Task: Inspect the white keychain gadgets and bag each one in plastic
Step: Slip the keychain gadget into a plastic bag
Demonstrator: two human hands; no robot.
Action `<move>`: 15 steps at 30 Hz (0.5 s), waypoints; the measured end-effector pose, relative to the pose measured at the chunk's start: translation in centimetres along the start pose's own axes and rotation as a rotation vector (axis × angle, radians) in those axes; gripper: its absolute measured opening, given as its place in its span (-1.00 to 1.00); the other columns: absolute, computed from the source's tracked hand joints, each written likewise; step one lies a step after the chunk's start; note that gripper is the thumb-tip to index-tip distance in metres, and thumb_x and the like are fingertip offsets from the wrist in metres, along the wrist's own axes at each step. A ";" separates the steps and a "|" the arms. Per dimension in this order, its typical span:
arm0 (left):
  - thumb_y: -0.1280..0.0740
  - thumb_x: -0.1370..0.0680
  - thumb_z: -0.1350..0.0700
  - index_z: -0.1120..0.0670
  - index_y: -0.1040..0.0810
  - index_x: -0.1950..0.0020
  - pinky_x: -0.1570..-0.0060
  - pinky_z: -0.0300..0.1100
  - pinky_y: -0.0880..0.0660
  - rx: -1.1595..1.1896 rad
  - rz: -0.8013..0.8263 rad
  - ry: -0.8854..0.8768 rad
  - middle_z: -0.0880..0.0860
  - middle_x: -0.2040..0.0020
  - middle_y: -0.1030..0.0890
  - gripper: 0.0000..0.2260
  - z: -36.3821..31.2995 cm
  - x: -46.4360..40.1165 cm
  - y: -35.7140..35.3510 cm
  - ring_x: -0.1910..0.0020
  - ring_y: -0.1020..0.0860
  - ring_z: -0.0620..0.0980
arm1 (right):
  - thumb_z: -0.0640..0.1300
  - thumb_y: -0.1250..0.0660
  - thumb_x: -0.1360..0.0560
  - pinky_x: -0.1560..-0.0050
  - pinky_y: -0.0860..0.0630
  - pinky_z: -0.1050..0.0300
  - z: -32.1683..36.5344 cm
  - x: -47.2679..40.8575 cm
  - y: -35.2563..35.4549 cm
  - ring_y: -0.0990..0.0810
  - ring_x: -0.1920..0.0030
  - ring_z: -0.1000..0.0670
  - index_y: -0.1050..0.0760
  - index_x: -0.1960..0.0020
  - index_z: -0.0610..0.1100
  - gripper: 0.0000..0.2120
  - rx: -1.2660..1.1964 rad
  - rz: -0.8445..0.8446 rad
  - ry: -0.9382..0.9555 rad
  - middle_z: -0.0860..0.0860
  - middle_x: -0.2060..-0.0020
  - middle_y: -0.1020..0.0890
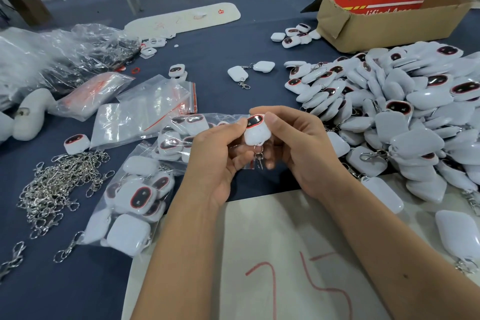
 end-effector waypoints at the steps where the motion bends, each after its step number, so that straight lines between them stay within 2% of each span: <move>1: -0.36 -0.63 0.17 0.16 -0.69 0.03 0.48 -0.33 -0.49 -0.021 -0.008 -0.039 0.08 0.25 -0.66 -0.87 0.0 0.0 0.0 0.44 -0.52 -0.11 | -0.19 -0.29 -0.69 0.37 -0.54 0.16 0.0 0.0 0.0 -0.60 0.30 -0.03 -0.65 -0.22 -0.18 -0.80 0.038 -0.017 0.014 -0.13 0.17 -0.69; 4: -0.38 -0.62 0.18 0.11 -0.71 0.07 0.40 -0.28 -0.52 -0.112 -0.021 -0.160 0.09 0.19 -0.70 -0.87 0.1 0.1 0.1 0.34 -0.55 -0.03 | -0.26 -0.26 -0.70 0.28 -0.58 0.14 0.0 -0.1 0.1 -0.62 0.11 -0.08 -0.63 -0.28 -0.18 -0.77 0.076 -0.038 0.034 -0.14 -0.01 -0.70; 7: -0.39 -0.62 0.16 0.09 -0.72 0.04 0.33 -0.26 -0.55 -0.117 -0.008 -0.175 0.10 0.11 -0.72 -0.89 0.0 0.2 0.1 0.20 -0.61 0.02 | -0.29 -0.27 -0.69 0.26 -0.59 0.15 0.0 -0.1 0.2 -0.65 0.08 -0.04 -0.63 -0.29 -0.19 -0.76 0.051 -0.035 0.045 -0.12 -0.03 -0.71; 11: -0.40 -0.61 0.16 0.08 -0.73 0.04 0.29 -0.29 -0.56 -0.090 -0.001 -0.171 0.08 0.08 -0.74 -0.89 0.0 0.2 0.1 0.15 -0.67 -0.03 | -0.30 -0.28 -0.68 0.21 -0.61 0.13 -0.2 -0.2 0.2 -0.68 0.03 -0.07 -0.63 -0.29 -0.21 -0.76 0.041 -0.040 0.076 -0.16 -0.05 -0.72; 15: -0.39 -0.62 0.16 0.09 -0.73 0.00 0.24 -0.28 -0.57 -0.081 0.009 -0.171 0.07 0.05 -0.74 -0.89 0.1 0.0 0.3 0.10 -0.69 -0.03 | -0.33 -0.29 -0.67 0.20 -0.59 0.15 -0.1 -0.1 0.3 -0.66 0.06 -0.06 -0.64 -0.28 -0.22 -0.76 0.077 -0.059 0.116 -0.13 -0.01 -0.72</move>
Point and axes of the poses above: each hand's wrist, its own x-axis away from the middle knuckle, its own y-axis out of the back of the hand, z = x × y, the point moved 1 cm from there along -x, towards the middle knuckle
